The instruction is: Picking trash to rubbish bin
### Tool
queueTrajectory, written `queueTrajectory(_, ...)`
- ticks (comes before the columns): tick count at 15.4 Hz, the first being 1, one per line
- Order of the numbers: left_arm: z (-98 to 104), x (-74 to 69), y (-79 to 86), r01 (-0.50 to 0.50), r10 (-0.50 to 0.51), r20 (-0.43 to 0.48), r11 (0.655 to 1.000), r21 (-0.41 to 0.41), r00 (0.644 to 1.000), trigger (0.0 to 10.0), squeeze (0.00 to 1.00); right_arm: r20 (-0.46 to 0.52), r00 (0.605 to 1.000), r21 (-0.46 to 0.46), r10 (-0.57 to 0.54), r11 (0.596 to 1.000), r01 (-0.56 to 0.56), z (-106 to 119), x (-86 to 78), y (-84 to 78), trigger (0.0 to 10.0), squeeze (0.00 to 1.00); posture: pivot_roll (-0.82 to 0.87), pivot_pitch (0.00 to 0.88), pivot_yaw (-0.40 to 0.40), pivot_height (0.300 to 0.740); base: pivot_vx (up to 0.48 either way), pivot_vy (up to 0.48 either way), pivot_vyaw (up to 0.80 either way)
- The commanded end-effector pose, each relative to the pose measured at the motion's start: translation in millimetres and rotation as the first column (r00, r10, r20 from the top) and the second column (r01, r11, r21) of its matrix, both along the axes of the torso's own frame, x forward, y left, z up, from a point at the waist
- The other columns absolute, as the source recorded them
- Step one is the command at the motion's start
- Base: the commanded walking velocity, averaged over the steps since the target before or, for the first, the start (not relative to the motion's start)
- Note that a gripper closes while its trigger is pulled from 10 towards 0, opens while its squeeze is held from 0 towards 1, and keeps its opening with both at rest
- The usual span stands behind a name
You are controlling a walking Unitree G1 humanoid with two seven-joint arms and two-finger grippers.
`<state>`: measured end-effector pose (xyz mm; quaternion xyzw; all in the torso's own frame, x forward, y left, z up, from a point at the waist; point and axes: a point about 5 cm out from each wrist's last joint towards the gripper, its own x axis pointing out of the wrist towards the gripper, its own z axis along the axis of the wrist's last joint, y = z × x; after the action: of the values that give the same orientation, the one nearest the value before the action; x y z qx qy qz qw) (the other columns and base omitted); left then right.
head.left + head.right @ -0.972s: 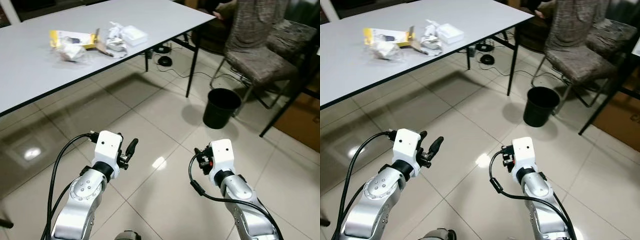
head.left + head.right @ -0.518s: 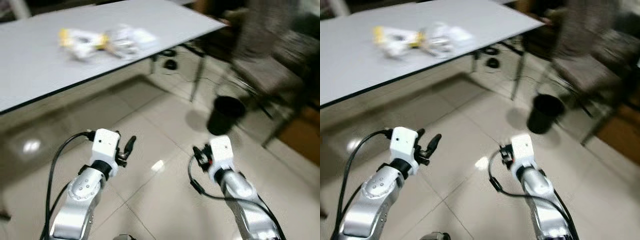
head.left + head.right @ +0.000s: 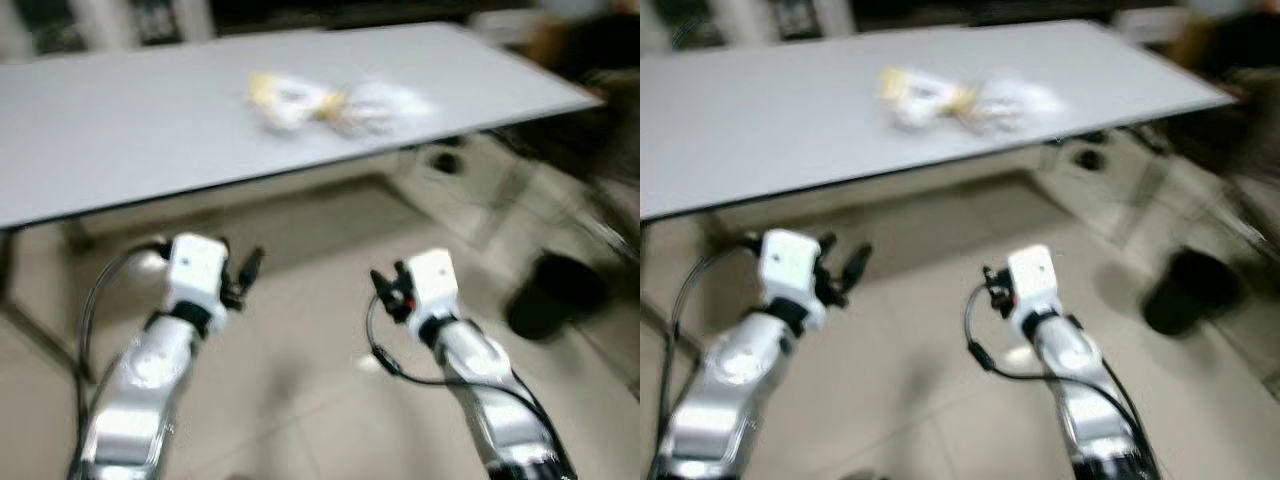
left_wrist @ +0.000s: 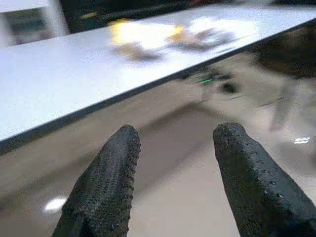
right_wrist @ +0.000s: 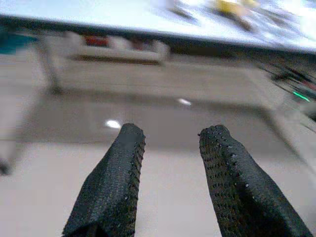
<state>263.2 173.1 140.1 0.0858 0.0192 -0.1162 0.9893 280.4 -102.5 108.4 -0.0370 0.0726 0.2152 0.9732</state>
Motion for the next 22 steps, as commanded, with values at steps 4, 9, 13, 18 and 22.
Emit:
queueTrajectory(4, 20, 6.9, 0.9, 0.008, -0.009, 0.053, 1.000, 0.017, 0.999, 10.0, 0.00, 0.068, 0.995, 0.092, -0.068, 0.994, 0.061, 21, 7.5, -5.3, 10.0, 0.00, -0.01, 0.041, -0.046, 0.740, 0.334, 0.000, 0.60)
queueTrajectory(9, 31, 16.3, -7.9, 0.040, -0.037, 0.073, 0.998, -0.049, 0.997, 10.0, 0.00, 0.126, 0.981, 0.174, -0.145, 0.977, 0.122, 40, 14.3, -17.6, 10.0, 0.00, -0.02, 0.027, -0.029, 0.740, 0.343, 0.000, 0.00)
queueTrajectory(13, 30, 16.1, -9.8, 0.055, -0.052, 0.063, 0.998, -0.037, 0.997, 10.0, 0.00, 0.120, 0.982, 0.174, -0.146, 0.977, 0.124, 41, 13.3, -18.3, 10.0, 0.00, -0.02, 0.022, -0.031, 0.740, 0.346, 0.000, -0.72)
queueTrajectory(18, 32, 15.8, -10.0, 0.051, -0.047, 0.070, 0.998, -0.044, 0.996, 10.0, 0.00, 0.131, 0.985, 0.163, -0.110, 0.983, 0.088, 40, 13.9, -13.8, 10.0, 0.00, -0.01, 0.011, -0.047, 0.740, 0.344, 0.000, -0.16)
queueTrajectory(22, 31, 15.0, -10.8, 0.060, -0.058, 0.064, 0.998, -0.032, 0.996, 10.0, 0.00, 0.120, 0.987, 0.162, -0.111, 0.983, 0.091, 38, 14.1, -13.1, 10.0, 0.00, 0.00, 0.005, -0.042, 0.740, 0.345, 0.000, 0.00)
